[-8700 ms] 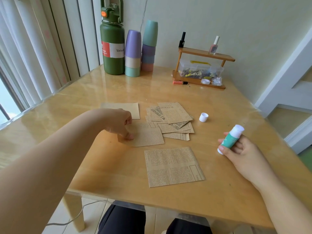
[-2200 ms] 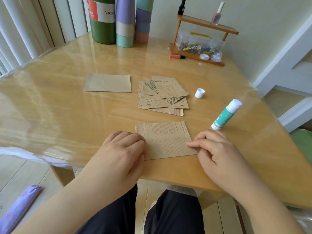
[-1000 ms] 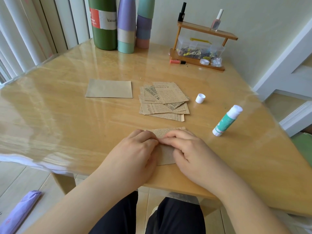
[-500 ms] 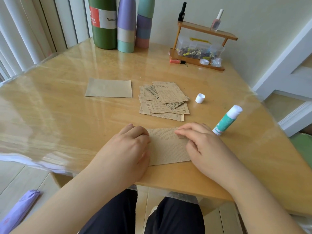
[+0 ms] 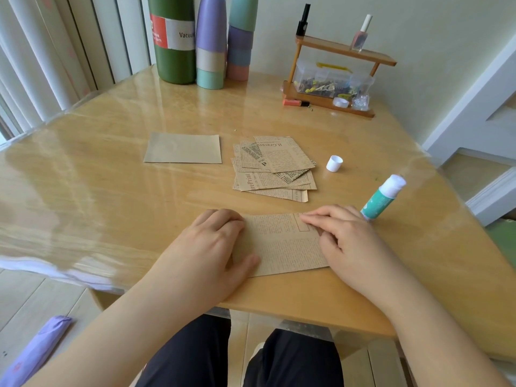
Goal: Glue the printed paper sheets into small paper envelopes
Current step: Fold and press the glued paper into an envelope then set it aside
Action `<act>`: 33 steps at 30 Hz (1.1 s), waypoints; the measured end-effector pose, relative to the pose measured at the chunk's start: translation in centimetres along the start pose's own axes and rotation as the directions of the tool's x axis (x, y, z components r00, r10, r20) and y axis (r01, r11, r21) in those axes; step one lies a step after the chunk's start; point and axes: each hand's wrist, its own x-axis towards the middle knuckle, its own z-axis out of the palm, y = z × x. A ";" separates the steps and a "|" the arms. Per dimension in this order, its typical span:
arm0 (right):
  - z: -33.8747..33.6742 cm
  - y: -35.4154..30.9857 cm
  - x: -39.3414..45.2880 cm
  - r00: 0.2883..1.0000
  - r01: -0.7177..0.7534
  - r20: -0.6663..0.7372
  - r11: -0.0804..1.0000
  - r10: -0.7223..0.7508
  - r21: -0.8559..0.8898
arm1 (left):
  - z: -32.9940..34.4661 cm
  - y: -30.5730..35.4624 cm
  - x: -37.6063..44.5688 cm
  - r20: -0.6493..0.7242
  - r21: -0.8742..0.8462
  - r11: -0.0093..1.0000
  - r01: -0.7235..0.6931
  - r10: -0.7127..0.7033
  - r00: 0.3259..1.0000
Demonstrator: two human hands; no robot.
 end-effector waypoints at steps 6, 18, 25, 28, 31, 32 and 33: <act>0.2 0.4 0.2 0.999 0.037 -0.033 0.985 -0.043 -0.169 | -0.2 -0.1 0.1 0.064 0.043 0.999 -0.008 0.005 0.998; -1.0 1.5 -2.5 0.963 -0.049 0.253 0.982 0.094 -0.180 | -0.4 -1.3 0.1 0.303 0.043 0.995 -0.087 0.070 0.950; -1.5 0.0 -2.2 0.981 -0.051 0.183 0.997 0.061 -0.057 | -1.9 -1.5 0.0 0.399 0.066 0.992 -0.107 0.073 0.914; -1.5 -1.8 -1.9 0.976 -0.026 0.218 1.000 0.023 0.011 | -2.3 -1.9 0.8 0.467 0.057 0.990 -0.127 0.086 0.880; -0.5 -3.7 -1.0 0.955 0.039 0.294 0.999 -0.047 0.033 | -2.6 -0.6 1.7 0.435 0.002 0.996 -0.094 0.084 0.896; 0.0 -4.1 -0.7 0.947 0.067 0.314 0.998 -0.066 0.008 | -2.4 0.1 1.7 0.409 0.013 0.996 -0.086 0.073 0.910; 0.6 -4.4 -0.5 0.940 0.090 0.333 0.996 -0.077 -0.023 | -2.0 1.0 1.6 0.382 0.037 0.996 -0.084 0.063 0.922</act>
